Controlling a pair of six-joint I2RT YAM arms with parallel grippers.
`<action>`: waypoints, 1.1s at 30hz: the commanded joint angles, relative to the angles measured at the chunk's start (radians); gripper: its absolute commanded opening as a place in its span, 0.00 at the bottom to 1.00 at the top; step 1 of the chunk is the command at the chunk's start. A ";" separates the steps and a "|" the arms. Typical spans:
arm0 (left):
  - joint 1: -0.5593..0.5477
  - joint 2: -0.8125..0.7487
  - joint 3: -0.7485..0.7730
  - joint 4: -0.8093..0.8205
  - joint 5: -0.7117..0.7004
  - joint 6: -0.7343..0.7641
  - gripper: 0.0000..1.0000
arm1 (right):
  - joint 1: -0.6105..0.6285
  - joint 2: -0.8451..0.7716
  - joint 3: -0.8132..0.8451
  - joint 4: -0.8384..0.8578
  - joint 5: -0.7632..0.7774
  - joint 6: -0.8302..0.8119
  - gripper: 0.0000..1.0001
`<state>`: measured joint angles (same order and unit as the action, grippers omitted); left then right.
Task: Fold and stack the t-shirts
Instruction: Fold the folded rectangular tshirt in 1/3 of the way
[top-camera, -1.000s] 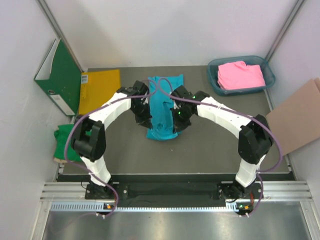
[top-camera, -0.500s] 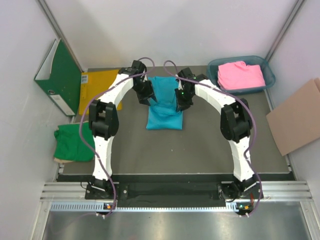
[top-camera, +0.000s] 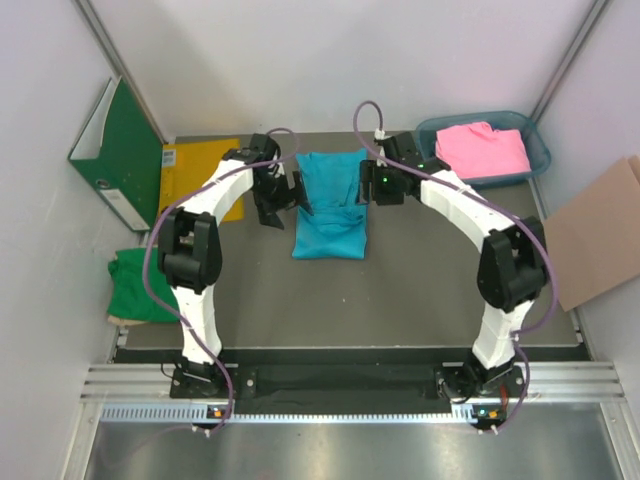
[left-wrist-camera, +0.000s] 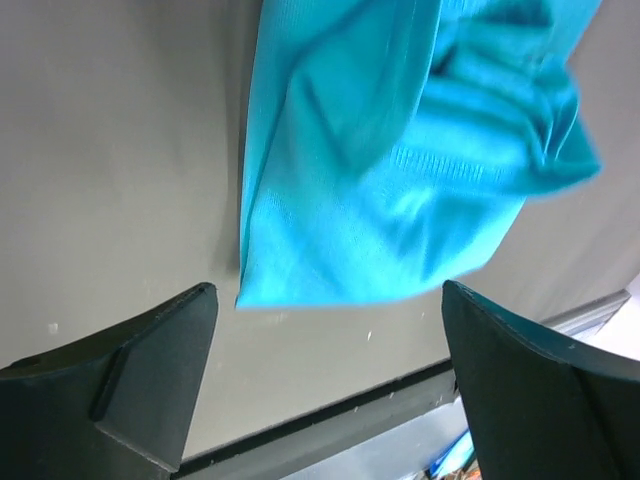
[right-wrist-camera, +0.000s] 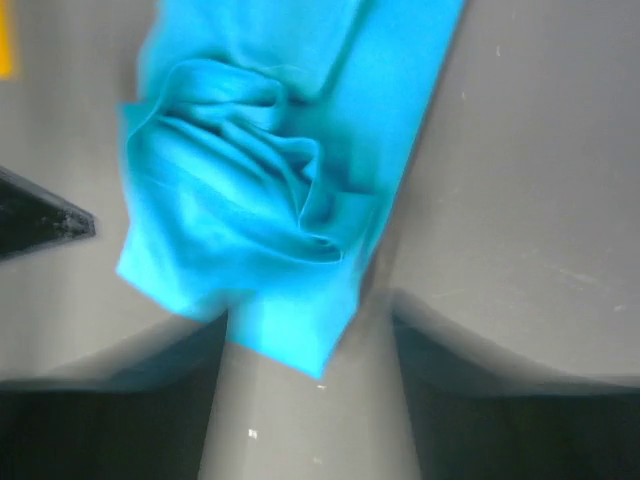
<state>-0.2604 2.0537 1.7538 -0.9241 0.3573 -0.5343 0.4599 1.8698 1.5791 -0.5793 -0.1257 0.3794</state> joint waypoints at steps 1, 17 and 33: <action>0.004 -0.141 -0.141 0.077 0.037 0.019 0.99 | 0.037 -0.118 -0.094 0.068 -0.037 -0.034 0.00; 0.004 -0.228 -0.277 0.057 -0.040 0.019 0.99 | 0.246 0.192 0.130 -0.066 0.044 -0.162 0.00; 0.004 -0.165 -0.298 0.038 -0.055 0.054 0.99 | 0.214 0.347 0.387 -0.137 0.089 -0.189 0.00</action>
<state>-0.2592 1.8690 1.4445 -0.8768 0.3141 -0.5053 0.6865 2.2021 1.9156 -0.6865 -0.0547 0.2131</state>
